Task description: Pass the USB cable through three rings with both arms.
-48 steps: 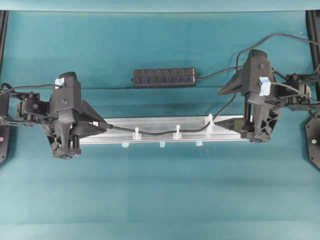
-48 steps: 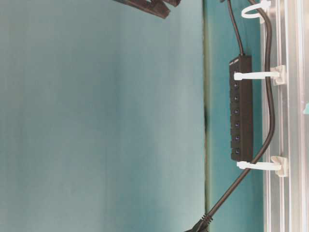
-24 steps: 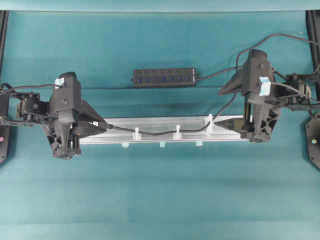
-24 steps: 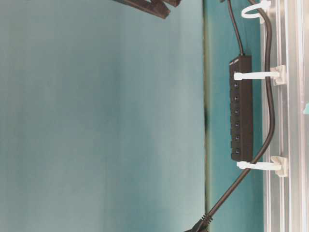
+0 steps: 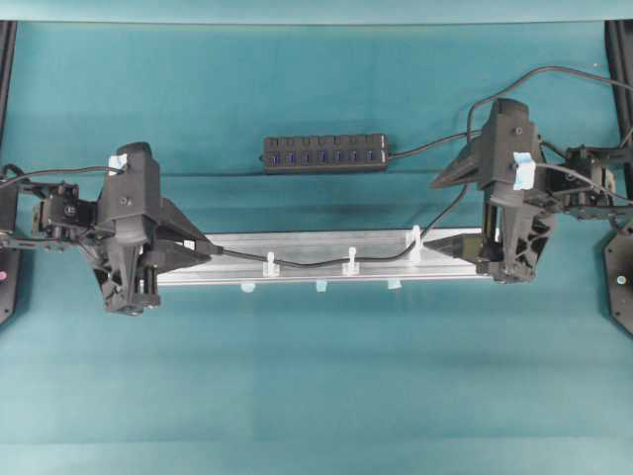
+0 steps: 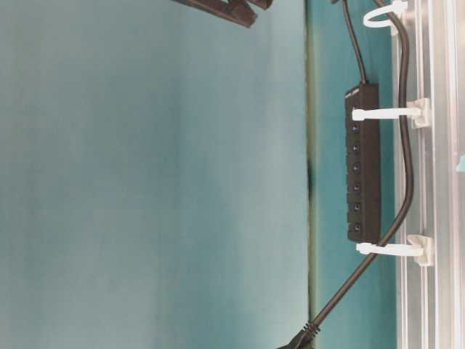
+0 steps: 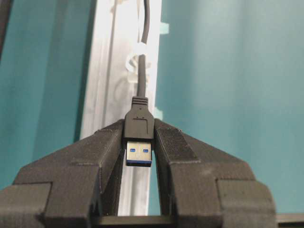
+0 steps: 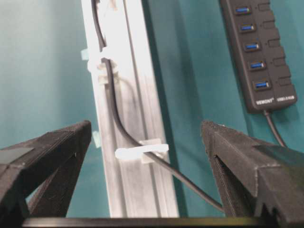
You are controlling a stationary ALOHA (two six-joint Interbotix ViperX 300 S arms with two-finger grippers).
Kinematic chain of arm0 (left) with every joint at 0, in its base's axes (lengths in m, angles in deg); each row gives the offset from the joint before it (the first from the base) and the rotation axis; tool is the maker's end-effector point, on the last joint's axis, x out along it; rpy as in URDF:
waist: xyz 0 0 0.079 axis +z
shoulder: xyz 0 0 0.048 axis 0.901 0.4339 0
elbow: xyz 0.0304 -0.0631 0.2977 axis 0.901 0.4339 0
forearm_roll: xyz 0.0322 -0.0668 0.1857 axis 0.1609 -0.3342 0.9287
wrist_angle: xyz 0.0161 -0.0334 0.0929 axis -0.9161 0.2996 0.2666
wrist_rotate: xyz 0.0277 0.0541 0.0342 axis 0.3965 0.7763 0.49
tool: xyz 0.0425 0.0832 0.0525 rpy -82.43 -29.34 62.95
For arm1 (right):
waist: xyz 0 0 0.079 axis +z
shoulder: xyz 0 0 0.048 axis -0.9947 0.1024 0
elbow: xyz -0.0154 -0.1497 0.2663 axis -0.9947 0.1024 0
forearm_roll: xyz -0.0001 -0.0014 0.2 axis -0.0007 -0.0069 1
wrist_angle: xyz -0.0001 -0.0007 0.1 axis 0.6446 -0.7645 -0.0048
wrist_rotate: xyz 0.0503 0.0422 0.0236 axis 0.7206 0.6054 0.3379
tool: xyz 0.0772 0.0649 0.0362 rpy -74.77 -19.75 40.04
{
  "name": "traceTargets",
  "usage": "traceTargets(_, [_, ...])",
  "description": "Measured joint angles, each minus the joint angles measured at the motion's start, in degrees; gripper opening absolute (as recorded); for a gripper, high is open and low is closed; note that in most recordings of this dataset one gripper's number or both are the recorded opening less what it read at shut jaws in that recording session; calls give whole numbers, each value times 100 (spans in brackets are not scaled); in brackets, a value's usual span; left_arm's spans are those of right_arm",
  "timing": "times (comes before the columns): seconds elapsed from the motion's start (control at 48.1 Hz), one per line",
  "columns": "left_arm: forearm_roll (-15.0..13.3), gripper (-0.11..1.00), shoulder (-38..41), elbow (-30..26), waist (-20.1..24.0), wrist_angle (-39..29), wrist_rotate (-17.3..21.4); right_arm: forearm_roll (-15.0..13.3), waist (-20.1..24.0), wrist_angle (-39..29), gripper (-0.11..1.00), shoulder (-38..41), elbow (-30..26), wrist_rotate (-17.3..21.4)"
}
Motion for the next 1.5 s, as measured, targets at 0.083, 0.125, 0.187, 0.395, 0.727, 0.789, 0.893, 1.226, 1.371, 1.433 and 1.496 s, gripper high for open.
traceTargets(0.083, [0,22,0,0,0,0,0,0,-9,-9,90,0,0,0])
traceTargets(0.125, [0,22,0,0,0,-9,0,9,-9,0,90,0,0,0])
traceTargets(0.187, [0,22,0,0,0,0,0,0,-9,0,90,9,0,0])
traceTargets(0.395, [0,22,0,-9,0,0,0,0,0,-9,90,0,0,0])
traceTargets(0.727, [0,22,0,0,0,-9,0,9,0,-9,90,9,0,0])
traceTargets(0.789, [0,22,0,0,0,0,0,9,0,-9,90,0,0,0])
traceTargets(0.893, [0,22,0,0,0,0,0,9,0,0,90,9,9,0])
traceTargets(1.226, [0,22,0,0,0,-9,-9,9,0,9,90,44,35,158])
traceTargets(1.371, [0,22,0,-9,-9,0,-9,9,0,9,90,53,70,167])
traceTargets(1.433, [-9,22,-9,-9,0,0,-9,0,9,9,90,53,70,158])
traceTargets(1.496, [0,22,0,0,0,0,-9,9,9,9,90,44,70,158])
